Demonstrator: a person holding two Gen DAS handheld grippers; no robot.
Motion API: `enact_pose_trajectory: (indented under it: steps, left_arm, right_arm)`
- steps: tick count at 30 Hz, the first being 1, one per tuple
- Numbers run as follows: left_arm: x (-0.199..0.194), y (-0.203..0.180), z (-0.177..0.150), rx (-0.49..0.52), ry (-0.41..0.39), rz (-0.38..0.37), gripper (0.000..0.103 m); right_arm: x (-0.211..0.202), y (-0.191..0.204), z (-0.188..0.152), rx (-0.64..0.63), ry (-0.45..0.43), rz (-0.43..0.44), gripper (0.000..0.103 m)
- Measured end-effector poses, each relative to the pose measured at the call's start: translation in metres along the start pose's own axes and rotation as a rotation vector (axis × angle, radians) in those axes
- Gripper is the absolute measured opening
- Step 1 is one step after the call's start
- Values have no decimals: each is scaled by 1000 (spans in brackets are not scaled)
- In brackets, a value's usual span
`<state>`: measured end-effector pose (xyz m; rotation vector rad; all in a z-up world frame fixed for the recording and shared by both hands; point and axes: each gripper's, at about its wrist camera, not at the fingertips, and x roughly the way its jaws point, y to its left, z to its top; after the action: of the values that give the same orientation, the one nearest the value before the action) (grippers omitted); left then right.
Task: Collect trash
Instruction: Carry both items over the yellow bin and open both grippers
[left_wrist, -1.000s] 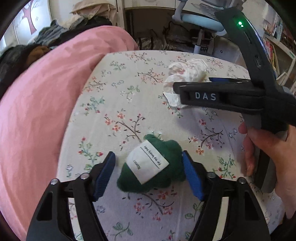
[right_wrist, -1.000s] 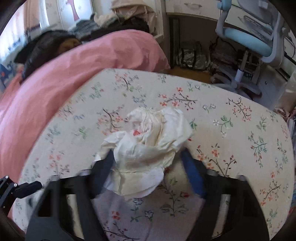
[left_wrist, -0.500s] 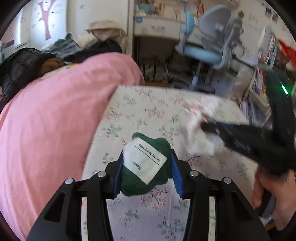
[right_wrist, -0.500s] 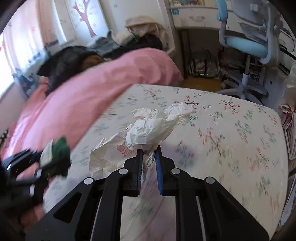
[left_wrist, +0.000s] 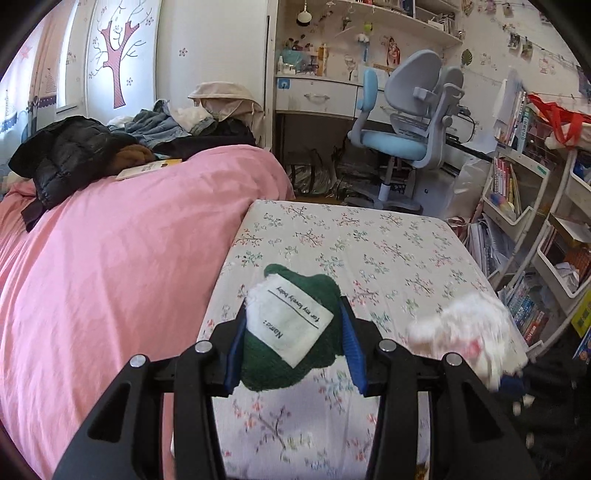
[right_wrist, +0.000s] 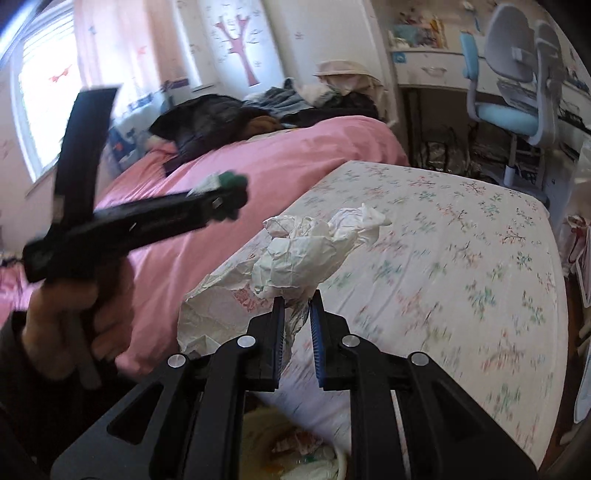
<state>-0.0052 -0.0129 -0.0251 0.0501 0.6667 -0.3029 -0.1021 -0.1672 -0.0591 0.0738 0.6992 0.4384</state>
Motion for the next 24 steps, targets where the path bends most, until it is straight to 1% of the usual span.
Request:
enact_pose_trajectory:
  steps: [4, 7, 11, 20, 22, 23, 24]
  left_arm:
    - [-13, -4, -13, 0, -5, 3, 44]
    - [-22, -6, -24, -5, -2, 2, 44]
    - [-33, -10, -39, -17, 2, -2, 44]
    - [-49, -13, -66, -21, 14, -1, 44]
    - [-52, -13, -71, -19, 17, 1, 44]
    - [-53, -13, -73, -18, 19, 3, 44]
    - [-54, -13, -76, -17, 21, 4, 44]
  right_arm:
    - [-13, 26, -27, -42, 32, 19, 13]
    - [-16, 43, -51, -61, 93, 32, 13]
    - [-18, 55, -74, -69, 145, 35, 13]
    - [-22, 62, -100, -71, 200, 28, 13]
    - [-16, 62, -106, -68, 247, 32, 14]
    - [-9, 62, -113, -75, 296, 24, 24]
    - [-3, 61, -117, -81, 330, 9, 41]
